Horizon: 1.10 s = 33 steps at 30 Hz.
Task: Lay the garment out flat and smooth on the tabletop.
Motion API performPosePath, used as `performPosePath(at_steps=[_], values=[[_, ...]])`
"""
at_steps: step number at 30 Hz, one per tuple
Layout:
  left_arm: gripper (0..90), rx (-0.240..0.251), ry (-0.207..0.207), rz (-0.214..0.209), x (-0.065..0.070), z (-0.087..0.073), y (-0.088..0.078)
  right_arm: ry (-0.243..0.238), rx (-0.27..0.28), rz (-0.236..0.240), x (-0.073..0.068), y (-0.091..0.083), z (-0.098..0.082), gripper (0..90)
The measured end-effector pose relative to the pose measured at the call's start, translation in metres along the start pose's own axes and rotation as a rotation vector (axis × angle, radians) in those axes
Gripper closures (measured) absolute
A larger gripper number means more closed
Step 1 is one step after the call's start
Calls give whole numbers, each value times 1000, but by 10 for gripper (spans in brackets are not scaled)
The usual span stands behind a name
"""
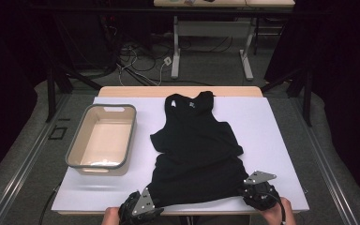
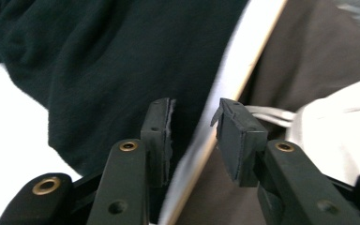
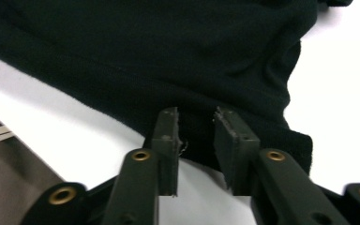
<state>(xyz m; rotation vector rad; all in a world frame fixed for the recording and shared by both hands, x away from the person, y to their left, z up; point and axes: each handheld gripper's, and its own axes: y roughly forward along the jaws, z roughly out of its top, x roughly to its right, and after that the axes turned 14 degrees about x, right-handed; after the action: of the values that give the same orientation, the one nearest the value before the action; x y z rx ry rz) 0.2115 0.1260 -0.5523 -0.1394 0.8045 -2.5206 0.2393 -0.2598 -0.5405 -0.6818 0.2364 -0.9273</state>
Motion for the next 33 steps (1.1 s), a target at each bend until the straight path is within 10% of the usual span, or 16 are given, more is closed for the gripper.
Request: performPosePath(at_steps=[4,9,21,26,30,33], values=[[731,12,-15,-4,-8,-1,7,7,10,7,1,3,0,660],[854,22,-34,-32,-14,1,8,-4,21,28,3,2,0,868],[865,123,-109,-75,-16,2,-29,34,60,-16,-5,-47,5,883],[865,81,-91,-102,-9,-2,-30,36,12,14,-11,-52,3,883],[853,10,-93,-109,-8,-11,-23,43,-98,62,-13,-38,-7,860],[749,5,-79,-96,-9,-9,-22,63,-96,84,-10,-35,-9,648]])
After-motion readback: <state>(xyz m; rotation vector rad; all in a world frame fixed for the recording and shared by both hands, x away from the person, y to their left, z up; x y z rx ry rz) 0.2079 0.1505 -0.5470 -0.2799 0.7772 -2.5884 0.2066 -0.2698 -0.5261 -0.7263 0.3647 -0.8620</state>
